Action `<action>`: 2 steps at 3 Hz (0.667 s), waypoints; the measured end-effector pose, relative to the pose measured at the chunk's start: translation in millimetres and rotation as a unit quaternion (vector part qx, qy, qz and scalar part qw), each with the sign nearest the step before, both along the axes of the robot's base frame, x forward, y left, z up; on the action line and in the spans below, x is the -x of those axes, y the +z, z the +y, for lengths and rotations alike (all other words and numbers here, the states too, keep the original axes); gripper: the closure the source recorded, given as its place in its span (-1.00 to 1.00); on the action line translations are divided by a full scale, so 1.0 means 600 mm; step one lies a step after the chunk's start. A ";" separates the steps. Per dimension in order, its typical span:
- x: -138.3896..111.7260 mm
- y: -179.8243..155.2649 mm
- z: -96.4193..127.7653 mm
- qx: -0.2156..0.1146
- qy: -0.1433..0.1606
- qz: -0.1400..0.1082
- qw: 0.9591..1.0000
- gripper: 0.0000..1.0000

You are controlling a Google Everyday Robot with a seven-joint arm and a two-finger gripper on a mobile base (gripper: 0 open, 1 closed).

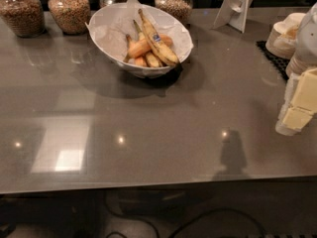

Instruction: Pick banana from white bowl

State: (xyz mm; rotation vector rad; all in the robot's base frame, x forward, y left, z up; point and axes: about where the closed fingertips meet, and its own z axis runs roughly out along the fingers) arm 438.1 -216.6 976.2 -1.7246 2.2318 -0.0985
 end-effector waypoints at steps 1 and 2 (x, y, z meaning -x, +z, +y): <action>0.000 0.000 0.000 0.000 0.000 0.000 1.000 -1.00; -0.029 0.006 0.042 -0.044 0.013 -0.019 0.999 -1.00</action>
Offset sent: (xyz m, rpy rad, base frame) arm 0.0472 0.0671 0.0081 0.2462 -0.0849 0.0700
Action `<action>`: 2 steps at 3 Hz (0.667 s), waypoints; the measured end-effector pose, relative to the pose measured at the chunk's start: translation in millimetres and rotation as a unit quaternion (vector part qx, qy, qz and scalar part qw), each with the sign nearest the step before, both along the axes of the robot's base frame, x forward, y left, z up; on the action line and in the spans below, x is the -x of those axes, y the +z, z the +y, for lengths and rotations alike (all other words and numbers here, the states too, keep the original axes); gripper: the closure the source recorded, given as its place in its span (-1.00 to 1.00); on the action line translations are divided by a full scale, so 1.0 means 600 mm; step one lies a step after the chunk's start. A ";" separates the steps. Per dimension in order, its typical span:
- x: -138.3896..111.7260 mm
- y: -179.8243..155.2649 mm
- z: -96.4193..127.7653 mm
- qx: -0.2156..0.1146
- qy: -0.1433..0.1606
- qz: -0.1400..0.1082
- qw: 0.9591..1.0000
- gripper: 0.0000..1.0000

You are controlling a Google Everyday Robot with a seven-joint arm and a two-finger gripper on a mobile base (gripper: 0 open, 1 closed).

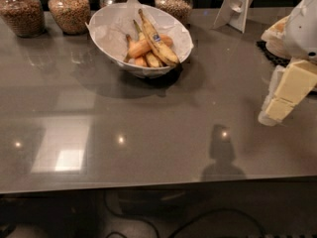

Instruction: Pick banana from white bowl

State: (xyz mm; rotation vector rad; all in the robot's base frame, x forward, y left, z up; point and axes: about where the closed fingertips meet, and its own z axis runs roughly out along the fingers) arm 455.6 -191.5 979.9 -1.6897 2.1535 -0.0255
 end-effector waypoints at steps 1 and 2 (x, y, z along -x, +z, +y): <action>-0.055 0.012 0.074 -0.065 0.011 -0.026 0.997 -1.00; -0.157 0.039 0.171 -0.151 -0.028 -0.064 0.986 -1.00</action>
Offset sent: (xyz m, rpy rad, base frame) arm 0.1602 0.1639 0.0364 0.4794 -0.1735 -0.1247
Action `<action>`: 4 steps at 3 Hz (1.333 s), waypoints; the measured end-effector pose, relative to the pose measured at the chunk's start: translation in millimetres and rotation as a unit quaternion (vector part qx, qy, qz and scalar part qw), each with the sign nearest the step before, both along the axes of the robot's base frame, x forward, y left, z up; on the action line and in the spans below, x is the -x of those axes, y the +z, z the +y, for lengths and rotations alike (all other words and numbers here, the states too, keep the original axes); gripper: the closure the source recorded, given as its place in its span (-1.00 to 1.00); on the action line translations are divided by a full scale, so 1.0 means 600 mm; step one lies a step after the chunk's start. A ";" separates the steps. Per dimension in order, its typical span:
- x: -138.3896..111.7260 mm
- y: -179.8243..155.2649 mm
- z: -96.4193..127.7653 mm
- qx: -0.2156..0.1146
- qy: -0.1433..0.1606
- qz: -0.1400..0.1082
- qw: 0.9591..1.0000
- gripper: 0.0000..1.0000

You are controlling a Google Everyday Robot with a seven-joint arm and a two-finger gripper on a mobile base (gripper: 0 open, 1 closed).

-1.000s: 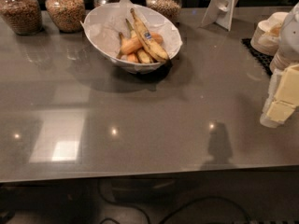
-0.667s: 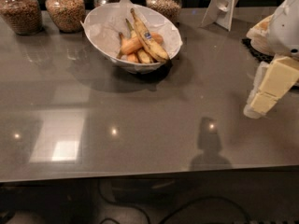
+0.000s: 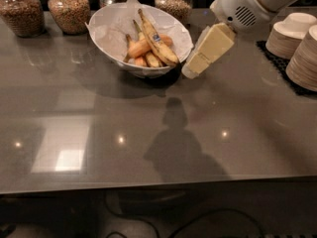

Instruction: Pick banana from white bowl

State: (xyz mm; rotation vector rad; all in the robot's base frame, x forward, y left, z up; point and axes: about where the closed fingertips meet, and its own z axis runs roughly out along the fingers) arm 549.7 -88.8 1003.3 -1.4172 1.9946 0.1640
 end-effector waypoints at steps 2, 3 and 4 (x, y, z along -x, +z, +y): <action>-0.047 -0.033 0.033 -0.010 -0.003 -0.013 1.000 -1.00; -0.094 -0.054 0.068 -0.029 -0.011 -0.025 0.999 -1.00; -0.132 -0.077 0.092 -0.045 -0.024 -0.028 0.998 -1.00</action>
Offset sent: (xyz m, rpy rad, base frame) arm 0.0628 0.0360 -0.0363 0.0555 -0.0686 -0.0292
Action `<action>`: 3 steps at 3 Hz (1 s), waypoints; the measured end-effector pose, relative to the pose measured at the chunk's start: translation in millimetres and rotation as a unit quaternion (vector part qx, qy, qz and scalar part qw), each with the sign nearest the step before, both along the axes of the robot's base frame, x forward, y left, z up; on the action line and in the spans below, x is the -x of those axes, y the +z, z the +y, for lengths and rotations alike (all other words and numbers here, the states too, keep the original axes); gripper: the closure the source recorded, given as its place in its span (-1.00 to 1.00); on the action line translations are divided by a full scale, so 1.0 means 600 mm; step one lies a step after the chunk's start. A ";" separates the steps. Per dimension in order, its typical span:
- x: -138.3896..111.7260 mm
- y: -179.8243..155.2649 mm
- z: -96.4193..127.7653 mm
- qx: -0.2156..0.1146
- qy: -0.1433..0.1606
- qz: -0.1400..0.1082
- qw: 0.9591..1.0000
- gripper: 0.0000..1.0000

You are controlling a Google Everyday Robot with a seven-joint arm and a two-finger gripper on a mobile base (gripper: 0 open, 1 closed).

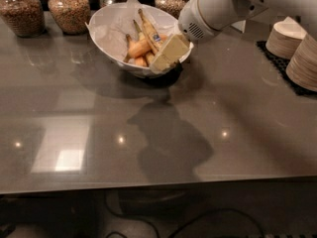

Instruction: Pick banana from white bowl

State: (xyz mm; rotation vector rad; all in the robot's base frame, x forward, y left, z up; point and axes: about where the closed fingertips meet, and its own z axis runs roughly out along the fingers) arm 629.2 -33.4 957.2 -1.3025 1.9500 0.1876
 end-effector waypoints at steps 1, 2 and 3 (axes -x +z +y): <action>-0.035 -0.022 0.015 -0.011 -0.015 0.003 1.000 -0.88; -0.066 -0.035 0.015 -0.012 -0.035 0.001 0.999 -0.52; -0.096 -0.047 0.003 -0.012 -0.066 0.000 0.998 -0.08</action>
Offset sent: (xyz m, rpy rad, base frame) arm 0.0644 0.0047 -0.0305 0.0297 -0.0042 -0.1280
